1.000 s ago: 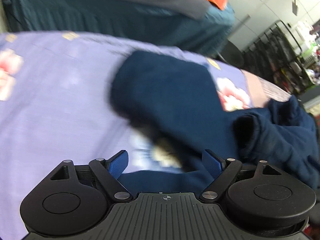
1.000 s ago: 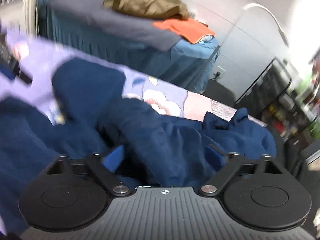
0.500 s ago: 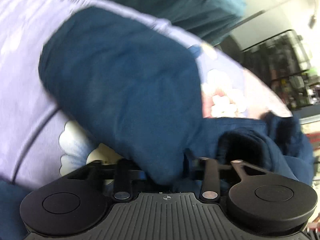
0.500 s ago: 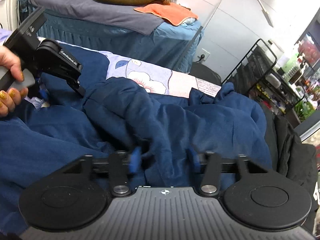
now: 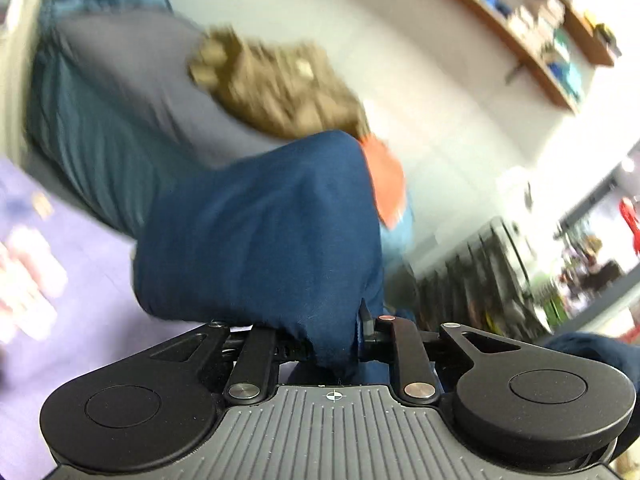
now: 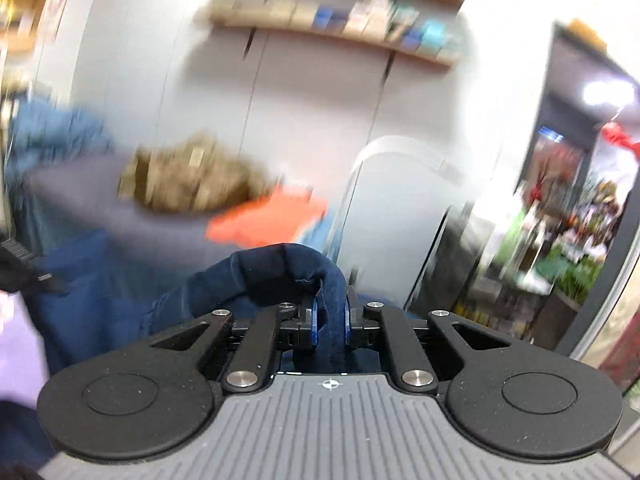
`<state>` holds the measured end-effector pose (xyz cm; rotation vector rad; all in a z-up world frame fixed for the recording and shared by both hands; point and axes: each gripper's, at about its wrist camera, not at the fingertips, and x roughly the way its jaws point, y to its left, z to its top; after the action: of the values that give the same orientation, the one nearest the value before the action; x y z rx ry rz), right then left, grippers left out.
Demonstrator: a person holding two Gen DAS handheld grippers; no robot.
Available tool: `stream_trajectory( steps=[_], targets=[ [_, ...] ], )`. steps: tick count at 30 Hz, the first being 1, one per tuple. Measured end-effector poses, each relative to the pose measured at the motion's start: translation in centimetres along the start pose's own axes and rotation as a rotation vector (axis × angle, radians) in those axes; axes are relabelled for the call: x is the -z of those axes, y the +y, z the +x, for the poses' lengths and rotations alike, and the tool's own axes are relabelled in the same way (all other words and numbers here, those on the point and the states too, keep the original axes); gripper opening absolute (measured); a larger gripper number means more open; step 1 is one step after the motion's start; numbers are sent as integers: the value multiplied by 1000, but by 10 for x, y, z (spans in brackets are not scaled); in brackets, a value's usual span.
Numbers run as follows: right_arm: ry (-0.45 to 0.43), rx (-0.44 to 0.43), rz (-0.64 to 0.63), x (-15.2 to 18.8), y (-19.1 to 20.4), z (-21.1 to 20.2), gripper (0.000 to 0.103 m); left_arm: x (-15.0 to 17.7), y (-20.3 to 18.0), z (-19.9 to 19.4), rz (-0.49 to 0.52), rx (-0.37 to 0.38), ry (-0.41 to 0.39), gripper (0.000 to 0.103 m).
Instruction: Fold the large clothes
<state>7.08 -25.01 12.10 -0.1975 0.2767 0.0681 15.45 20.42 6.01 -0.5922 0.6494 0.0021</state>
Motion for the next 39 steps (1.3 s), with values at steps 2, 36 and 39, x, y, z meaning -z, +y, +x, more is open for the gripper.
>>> stream_trajectory(
  steps=[2, 36, 39],
  targets=[
    [-31, 5, 55, -19, -23, 0, 13, -21, 9, -29, 77, -78, -64, 65],
    [771, -438, 60, 222, 36, -9, 92, 136, 208, -150, 251, -433, 335, 103],
    [831, -510, 27, 237, 56, -19, 92, 169, 209, -139, 257, -400, 383, 103]
  ],
)
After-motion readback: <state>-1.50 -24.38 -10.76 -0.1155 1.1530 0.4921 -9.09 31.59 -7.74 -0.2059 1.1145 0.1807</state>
